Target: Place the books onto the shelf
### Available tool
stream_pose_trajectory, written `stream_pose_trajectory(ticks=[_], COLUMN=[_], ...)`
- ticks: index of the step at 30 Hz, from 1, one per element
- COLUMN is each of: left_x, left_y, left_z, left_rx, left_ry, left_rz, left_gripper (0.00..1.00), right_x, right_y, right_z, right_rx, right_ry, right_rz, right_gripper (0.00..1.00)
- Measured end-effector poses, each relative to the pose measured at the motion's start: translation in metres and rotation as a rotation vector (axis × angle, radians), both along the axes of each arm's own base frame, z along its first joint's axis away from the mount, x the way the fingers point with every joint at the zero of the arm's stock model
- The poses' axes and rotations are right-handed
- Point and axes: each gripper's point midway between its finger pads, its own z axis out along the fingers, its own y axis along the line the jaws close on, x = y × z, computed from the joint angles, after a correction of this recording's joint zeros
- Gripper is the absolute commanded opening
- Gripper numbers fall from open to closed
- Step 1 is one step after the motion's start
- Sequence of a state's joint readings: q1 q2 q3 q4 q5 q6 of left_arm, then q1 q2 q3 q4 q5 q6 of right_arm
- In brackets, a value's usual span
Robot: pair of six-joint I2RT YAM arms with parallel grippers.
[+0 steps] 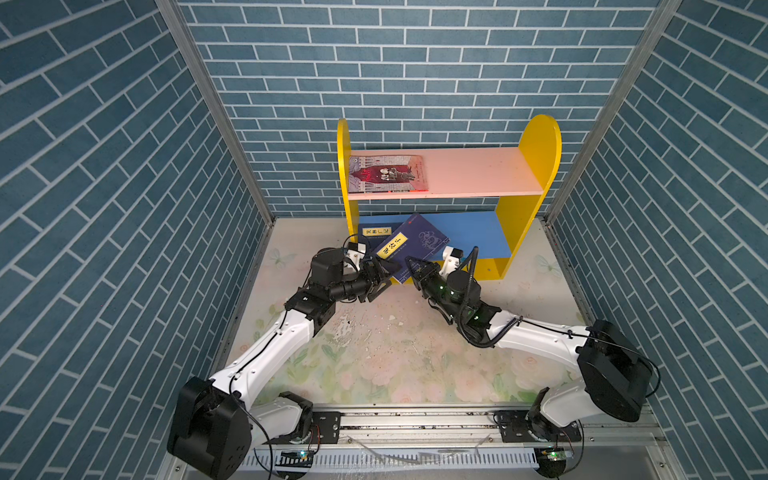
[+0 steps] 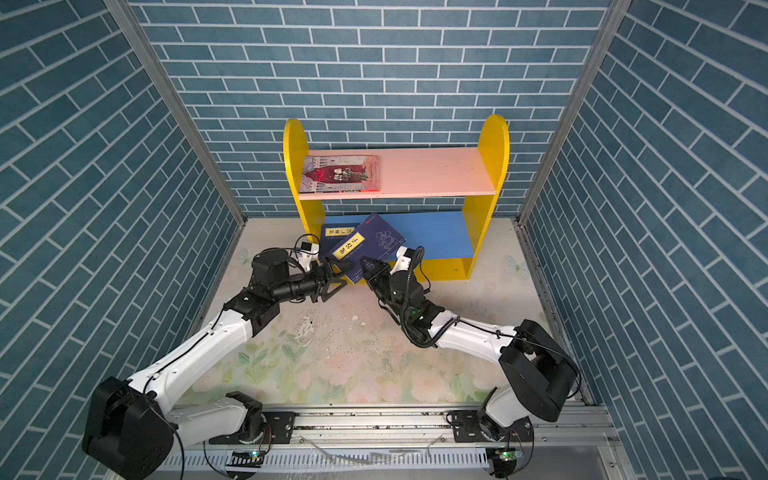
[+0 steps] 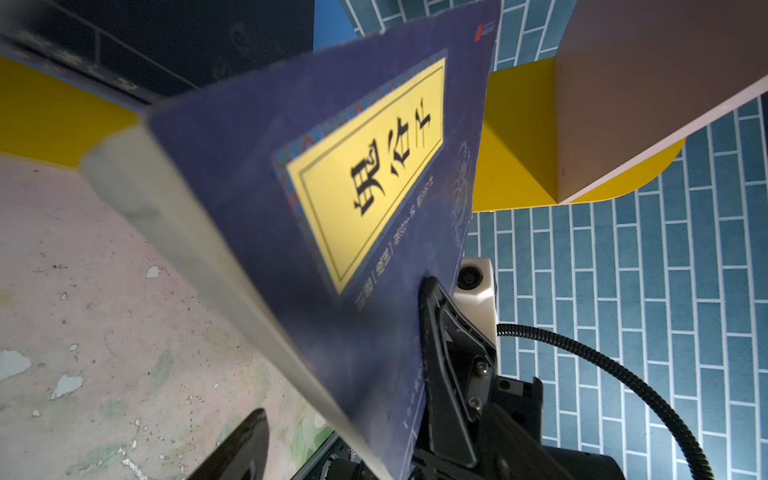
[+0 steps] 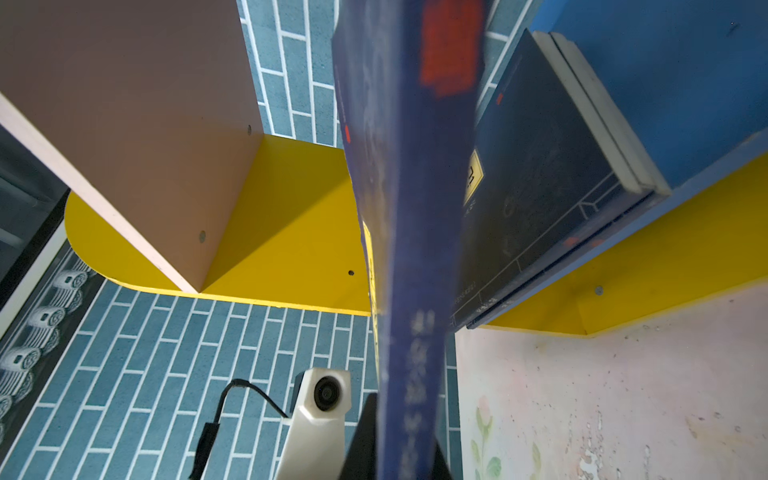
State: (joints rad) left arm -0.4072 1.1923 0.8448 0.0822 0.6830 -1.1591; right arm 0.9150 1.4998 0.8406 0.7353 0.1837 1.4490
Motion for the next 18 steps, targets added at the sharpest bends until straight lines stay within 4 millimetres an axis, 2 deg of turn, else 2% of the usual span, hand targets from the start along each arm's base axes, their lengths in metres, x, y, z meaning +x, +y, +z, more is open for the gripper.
stream_pose_trajectory(ticks=[5, 15, 18], left_x=[0.009, 0.026, 0.031], left_y=[0.0, -0.001, -0.001], left_z=[0.006, -0.001, 0.003], left_rx=[0.014, 0.025, 0.014], left_ry=[-0.032, -0.003, -0.005], left_rz=[0.022, 0.064, 0.077], left_gripper=[0.72, 0.61, 0.52], right_x=[0.0, -0.001, -0.002], right_y=[0.001, 0.001, 0.001], right_z=[0.003, 0.014, 0.015], right_rx=[0.028, 0.098, 0.121], right_ry=[0.007, 0.005, 0.006], right_rz=[0.004, 0.006, 0.009], right_gripper=[0.07, 0.07, 0.08])
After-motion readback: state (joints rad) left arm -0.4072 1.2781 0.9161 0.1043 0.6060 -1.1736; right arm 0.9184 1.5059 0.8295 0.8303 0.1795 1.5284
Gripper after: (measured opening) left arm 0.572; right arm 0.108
